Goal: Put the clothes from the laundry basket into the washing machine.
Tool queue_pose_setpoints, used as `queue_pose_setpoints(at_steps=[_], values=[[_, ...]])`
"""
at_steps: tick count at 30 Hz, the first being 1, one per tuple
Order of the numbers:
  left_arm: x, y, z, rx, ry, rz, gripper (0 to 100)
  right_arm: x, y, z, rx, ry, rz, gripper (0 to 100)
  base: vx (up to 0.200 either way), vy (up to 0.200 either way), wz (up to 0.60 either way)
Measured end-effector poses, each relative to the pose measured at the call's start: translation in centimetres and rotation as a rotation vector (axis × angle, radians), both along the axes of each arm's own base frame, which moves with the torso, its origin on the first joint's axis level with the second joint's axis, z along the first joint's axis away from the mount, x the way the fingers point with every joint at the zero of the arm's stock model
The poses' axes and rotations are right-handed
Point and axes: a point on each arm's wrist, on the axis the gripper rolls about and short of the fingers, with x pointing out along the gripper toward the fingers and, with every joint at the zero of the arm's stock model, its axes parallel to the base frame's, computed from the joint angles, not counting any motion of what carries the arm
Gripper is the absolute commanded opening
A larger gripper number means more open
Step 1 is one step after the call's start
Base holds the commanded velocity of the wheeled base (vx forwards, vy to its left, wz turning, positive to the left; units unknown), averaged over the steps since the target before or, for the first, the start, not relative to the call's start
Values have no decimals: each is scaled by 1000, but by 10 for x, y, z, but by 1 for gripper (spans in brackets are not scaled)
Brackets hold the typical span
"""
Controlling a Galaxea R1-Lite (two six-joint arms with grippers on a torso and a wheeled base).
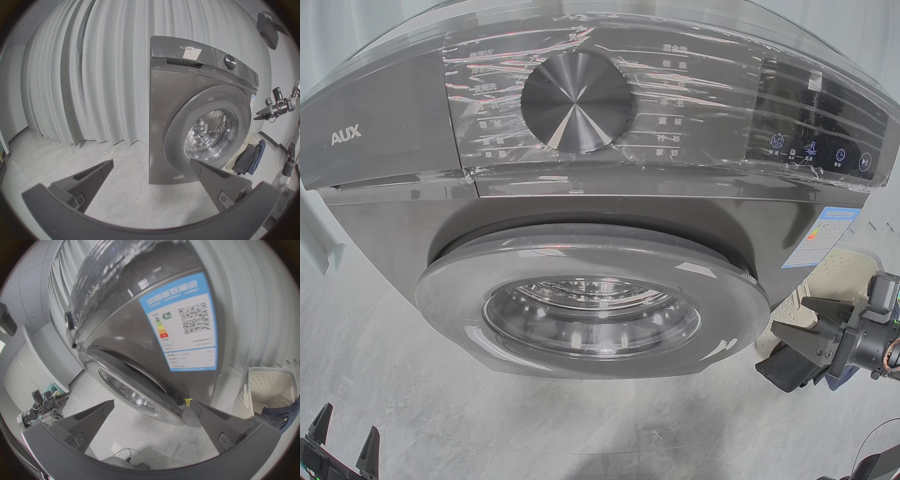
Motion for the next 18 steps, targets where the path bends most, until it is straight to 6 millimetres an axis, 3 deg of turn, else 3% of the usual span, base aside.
queue_pose_setpoints(at_steps=[9,18], values=[[0,0,0,0,0,0,100,33,22,0,-39,48,11,100,0,0,0],[0,0,0,0,0,0,100,43,35,-9,-91,62,50,100,0,0,0]])
